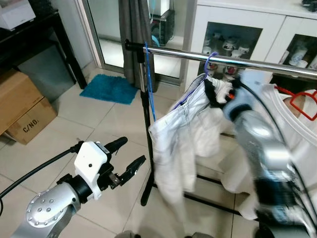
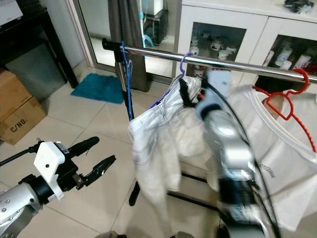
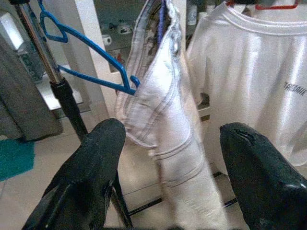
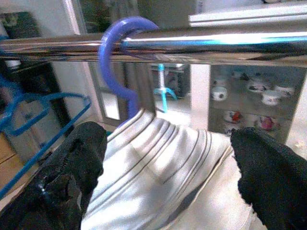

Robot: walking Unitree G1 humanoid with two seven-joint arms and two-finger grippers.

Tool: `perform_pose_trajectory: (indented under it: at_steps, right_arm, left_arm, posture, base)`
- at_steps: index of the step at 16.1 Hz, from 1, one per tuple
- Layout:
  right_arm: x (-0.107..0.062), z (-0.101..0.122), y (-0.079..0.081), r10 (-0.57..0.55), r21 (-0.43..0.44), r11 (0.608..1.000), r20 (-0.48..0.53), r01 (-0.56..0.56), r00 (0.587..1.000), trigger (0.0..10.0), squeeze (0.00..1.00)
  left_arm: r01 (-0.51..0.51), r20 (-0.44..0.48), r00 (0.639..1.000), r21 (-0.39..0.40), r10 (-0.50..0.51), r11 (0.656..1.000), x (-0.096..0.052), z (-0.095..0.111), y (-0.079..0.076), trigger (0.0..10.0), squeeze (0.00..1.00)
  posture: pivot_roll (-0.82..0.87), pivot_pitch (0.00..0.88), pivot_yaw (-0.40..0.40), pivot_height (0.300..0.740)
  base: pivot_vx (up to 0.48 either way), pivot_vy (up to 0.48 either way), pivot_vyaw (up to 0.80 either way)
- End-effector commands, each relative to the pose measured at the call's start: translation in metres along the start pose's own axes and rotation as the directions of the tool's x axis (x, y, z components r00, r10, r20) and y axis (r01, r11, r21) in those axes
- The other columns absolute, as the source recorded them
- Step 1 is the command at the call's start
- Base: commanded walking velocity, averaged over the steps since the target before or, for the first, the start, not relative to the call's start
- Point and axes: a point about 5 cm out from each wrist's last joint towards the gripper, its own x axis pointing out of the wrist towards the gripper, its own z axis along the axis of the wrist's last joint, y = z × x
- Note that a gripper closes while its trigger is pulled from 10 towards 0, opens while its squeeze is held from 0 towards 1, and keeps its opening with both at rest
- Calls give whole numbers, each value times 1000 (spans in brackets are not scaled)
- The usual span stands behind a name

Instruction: Hang hanger

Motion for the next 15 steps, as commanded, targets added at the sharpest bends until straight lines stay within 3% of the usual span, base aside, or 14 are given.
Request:
perform_pose_trajectory:
  at_steps: [1,3,5,7,12,15]
  right_arm:
    - [-12,11,-2,39,26,999,26,-40,999,10000,0]
    - [-26,11,-7,50,37,998,23,-51,998,10000,0]
    - [-39,-4,-14,-17,31,999,-36,18,999,10000,0]
    - [-51,-16,-11,-57,34,998,-59,59,997,10000,0]
    - [-43,-18,23,26,74,997,15,-27,1000,10000,0]
    - [-38,-16,31,48,84,995,40,-51,998,10000,0]
  left_arm:
    - [-44,-40,998,25,45,999,1,-6,7,10000,0]
    - [-111,-48,992,41,113,993,5,-10,16,10000,0]
    - [-193,16,981,-36,193,981,11,-8,20,10000,0]
    - [-233,48,970,-106,239,967,18,-3,17,10000,0]
    - [-336,88,938,4,335,942,32,5,21,10000,0]
    - [-363,103,927,-1,362,932,40,10,25,10000,0]
  posture:
    - [-64,13,57,740]
    - [-80,2,67,740]
    - [-94,0,74,740]
    - [-89,0,68,740]
    - [-79,0,52,740]
    - [-84,0,53,740]
  base:
    - [0,0,0]
    - [0,0,0]
    - [0,0,0]
    - [0,0,0]
    - [0,0,124]
    - [0,-366,652]
